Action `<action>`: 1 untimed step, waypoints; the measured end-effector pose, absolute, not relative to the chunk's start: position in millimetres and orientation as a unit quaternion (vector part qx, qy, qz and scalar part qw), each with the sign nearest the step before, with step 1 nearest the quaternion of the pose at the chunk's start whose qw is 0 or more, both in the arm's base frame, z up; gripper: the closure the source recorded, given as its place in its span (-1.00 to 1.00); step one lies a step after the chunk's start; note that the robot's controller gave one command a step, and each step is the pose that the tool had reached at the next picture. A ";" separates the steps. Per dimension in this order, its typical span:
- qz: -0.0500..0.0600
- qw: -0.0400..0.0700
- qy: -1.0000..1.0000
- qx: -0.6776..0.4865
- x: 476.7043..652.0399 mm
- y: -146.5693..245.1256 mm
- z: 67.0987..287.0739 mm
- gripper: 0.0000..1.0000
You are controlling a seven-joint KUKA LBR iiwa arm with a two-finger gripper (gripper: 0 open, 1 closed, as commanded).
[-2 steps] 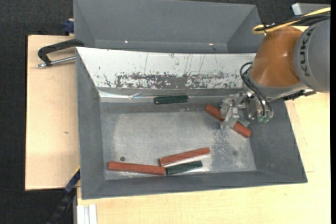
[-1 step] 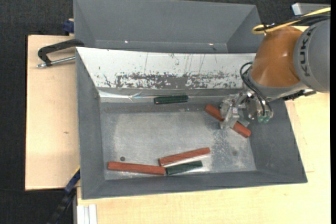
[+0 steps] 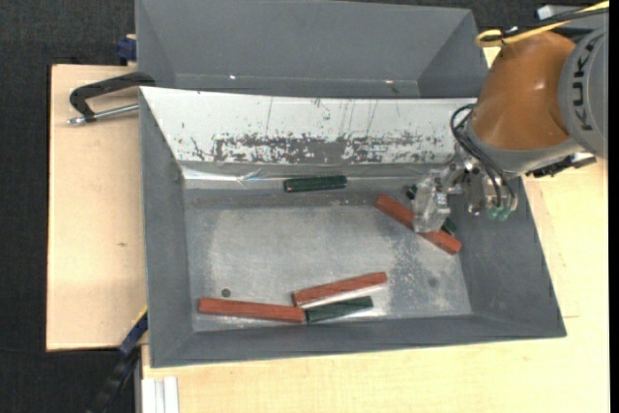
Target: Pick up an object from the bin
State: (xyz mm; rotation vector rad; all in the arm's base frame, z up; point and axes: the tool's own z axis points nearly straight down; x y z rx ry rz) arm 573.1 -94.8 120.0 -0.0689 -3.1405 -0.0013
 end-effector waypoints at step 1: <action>0.000 -0.004 -1.000 -0.020 583.0 -79.7 218.3 -1.00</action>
Offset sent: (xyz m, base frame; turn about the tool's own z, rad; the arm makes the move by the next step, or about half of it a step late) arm 0.0000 0.0000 0.0000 0.0000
